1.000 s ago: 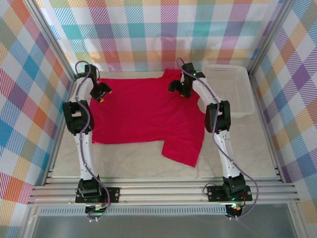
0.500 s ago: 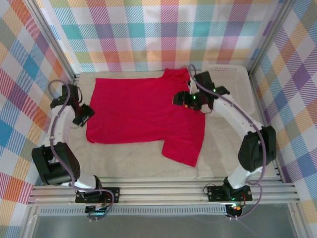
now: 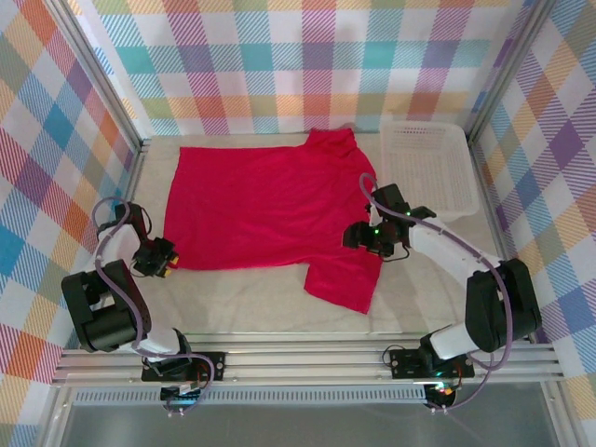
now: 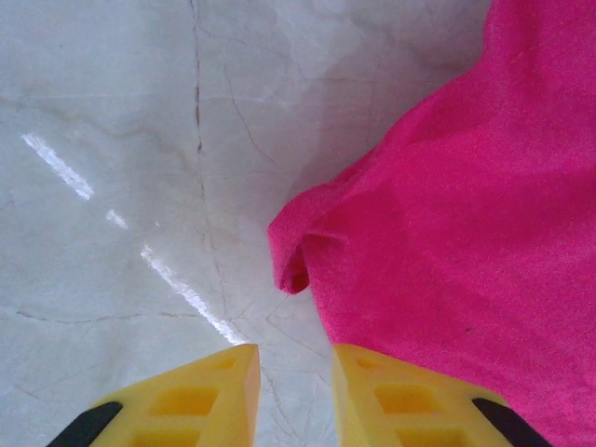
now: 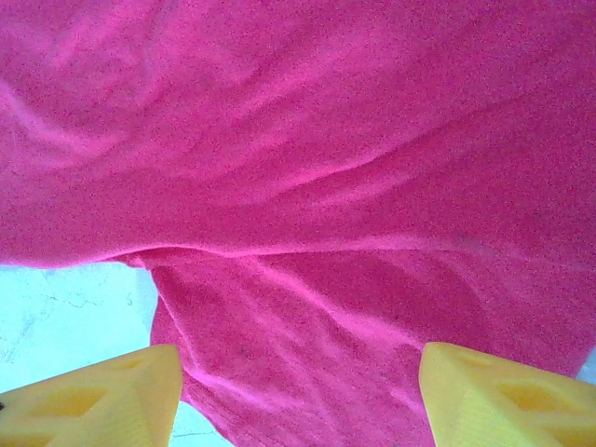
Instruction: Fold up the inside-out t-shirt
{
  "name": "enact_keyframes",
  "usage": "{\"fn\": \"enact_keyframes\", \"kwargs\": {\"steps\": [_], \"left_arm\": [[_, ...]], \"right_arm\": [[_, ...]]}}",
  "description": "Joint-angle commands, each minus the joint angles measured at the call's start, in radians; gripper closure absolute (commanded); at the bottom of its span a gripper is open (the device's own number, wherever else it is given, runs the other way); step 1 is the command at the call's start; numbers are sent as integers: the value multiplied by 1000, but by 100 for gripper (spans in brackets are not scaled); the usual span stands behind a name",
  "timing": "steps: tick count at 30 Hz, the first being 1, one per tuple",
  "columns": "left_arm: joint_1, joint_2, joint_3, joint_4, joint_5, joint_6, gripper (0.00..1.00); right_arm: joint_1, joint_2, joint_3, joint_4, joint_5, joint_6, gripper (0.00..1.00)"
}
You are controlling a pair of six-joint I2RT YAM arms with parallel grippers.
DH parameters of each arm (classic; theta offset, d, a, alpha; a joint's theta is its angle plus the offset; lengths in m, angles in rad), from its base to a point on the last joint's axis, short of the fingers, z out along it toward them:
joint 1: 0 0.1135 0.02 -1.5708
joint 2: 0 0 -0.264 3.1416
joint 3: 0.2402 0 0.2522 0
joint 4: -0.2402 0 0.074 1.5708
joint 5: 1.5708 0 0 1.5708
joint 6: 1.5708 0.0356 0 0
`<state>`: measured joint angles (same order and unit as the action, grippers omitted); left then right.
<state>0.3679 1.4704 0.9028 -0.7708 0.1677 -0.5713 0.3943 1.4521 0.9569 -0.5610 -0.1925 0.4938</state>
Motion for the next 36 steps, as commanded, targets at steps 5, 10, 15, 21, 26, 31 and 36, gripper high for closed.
{"fn": "enact_keyframes", "kwargs": {"steps": [5,10,15,21,26,31,36], "left_arm": [[-4,-15,-4,34,-73,-32,68],[-5,11,-8,47,-88,-30,65],[-4,40,-24,79,-91,-36,71],[-4,84,-33,121,-109,-47,84],[-4,56,8,107,-86,-60,100],[-4,-48,128,38,-17,-51,100],[-4,-94,187,-10,52,-26,100]], "right_arm": [[5,26,12,7,-7,-12,33],[4,18,13,-2,-7,-11,33],[4,7,22,-18,13,-16,33],[3,5,29,-38,12,-14,33],[7,23,30,-171,-2,25,36],[63,-44,-35,-253,20,109,48],[140,-104,-115,-282,47,188,49]]}}
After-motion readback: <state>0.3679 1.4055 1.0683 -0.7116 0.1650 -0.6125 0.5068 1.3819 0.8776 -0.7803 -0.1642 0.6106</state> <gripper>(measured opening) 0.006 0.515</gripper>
